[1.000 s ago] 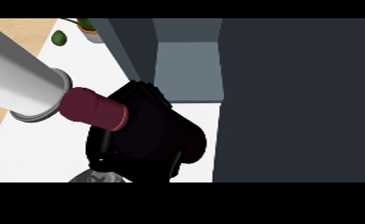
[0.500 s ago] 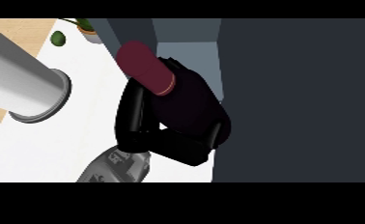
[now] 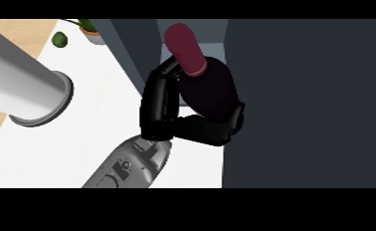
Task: Pick up the wine, place it into the cabinet and close the cabinet
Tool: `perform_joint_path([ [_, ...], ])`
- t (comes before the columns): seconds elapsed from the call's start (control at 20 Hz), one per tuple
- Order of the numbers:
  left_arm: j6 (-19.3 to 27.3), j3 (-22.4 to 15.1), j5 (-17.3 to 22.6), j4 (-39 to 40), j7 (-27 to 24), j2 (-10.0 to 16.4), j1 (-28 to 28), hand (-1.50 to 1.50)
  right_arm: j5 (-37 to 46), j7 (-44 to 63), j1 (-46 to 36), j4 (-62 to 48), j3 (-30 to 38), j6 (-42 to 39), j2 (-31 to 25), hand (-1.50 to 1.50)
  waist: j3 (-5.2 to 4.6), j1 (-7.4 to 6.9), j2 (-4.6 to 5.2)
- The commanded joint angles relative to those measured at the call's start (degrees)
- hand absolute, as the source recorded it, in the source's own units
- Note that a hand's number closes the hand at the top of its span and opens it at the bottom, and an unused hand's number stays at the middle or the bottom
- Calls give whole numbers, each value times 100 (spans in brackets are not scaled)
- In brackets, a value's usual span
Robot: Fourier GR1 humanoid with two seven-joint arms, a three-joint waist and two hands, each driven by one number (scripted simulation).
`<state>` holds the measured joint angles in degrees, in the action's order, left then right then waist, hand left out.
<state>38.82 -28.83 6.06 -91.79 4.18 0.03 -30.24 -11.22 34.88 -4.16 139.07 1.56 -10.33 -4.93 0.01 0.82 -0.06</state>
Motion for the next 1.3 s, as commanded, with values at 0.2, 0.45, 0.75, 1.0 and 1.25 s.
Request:
perform_joint_path([
  [0.2, 350, -107, 517, 264, -317, -3, -27, 150, -835, 333, 146, 795, 407, -130, -234, -150, 0, -7, -9],
  [0.45, 466, -69, 1391, 1178, -1538, -3, -198, 150, -406, 328, -93, 542, 106, 42, -102, -150, -4, 18, 14],
  [0.75, 341, -120, 1186, 1443, -1534, -3, -177, 150, -912, 557, 319, 1070, 372, -24, -215, -150, 0, 13, -8],
  [1.0, 363, -215, 946, 1969, -2013, -3, -10, 150, -494, 449, 70, 773, 149, 130, -63, -150, -1, -19, -2],
  [1.25, 221, -94, 1083, 2213, -2607, -3, 301, 150, -556, 397, -88, 570, 250, 121, -102, -150, -3, -35, 3],
])
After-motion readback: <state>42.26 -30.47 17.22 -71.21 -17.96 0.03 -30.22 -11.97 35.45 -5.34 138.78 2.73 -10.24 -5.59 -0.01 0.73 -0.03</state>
